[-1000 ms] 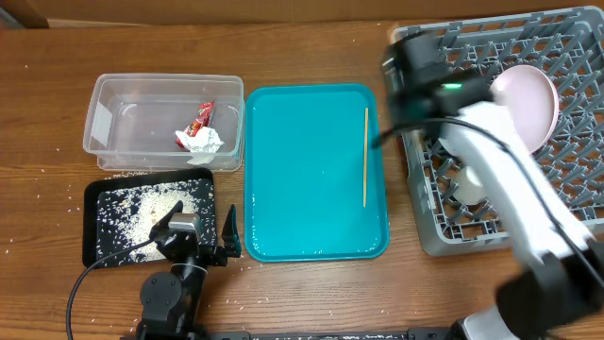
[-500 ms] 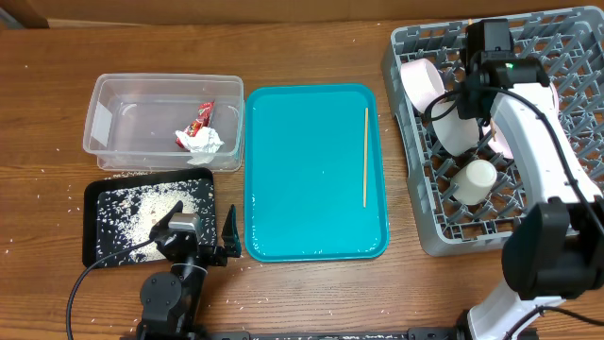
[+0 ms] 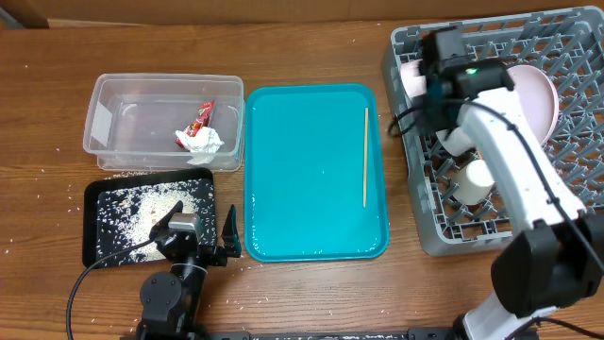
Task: Sort waste into correct bins and load items into the dishwasher
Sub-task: 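Carry the chopstick into the dish rack and release, then grasp the second wooden chopstick on the teal tray with right gripper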
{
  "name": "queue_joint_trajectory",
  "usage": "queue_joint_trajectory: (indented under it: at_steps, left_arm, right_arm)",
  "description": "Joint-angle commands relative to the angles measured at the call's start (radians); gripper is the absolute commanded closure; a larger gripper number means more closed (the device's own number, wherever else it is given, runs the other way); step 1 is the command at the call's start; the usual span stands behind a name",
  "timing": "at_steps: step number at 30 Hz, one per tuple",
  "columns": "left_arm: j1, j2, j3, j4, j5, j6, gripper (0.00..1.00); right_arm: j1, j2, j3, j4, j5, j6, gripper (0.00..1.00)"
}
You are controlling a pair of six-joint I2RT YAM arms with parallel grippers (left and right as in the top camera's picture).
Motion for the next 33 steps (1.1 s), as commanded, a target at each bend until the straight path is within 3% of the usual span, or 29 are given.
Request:
queue_joint_trajectory:
  at_steps: [1, 7, 12, 20, 23, 26, 28, 33]
  left_arm:
    - [0.010, -0.011, -0.004, 0.000, 0.008, 0.000, 0.00]
    - [0.010, -0.011, -0.004, 0.000, 0.008, 0.000, 0.00]
    - [0.010, -0.011, -0.004, 0.000, 0.008, 0.001, 0.00]
    - [0.010, -0.011, -0.004, 0.000, 0.008, 0.000, 0.00]
    - [0.010, -0.011, -0.004, 0.000, 0.008, 0.001, 0.00]
    - [0.010, -0.011, -0.004, 0.000, 0.008, 0.000, 0.00]
    - [0.010, -0.011, -0.004, 0.000, 0.008, 0.000, 0.00]
    - [0.010, -0.011, -0.004, 0.000, 0.008, 0.000, 0.00]
  right_arm:
    - [0.077, -0.038, 0.023, -0.011, -0.307, 0.060, 0.56]
    - [0.194, 0.004, -0.058, 0.100, -0.291, 0.261, 0.54]
    - [0.233, 0.074, -0.155, 0.210, -0.045, 0.363, 0.53]
    - [0.233, 0.214, -0.221, 0.249, -0.016, 0.370, 0.55]
    - [0.233, 0.259, -0.234, 0.257, -0.091, 0.370, 0.72]
    - [0.240, 0.290, -0.234, 0.253, -0.156, 0.372, 0.80]
    - [0.245, 0.290, -0.233, 0.253, -0.155, 0.397, 0.96]
    - [0.250, 0.232, -0.180, 0.212, -0.150, 0.378, 0.96]
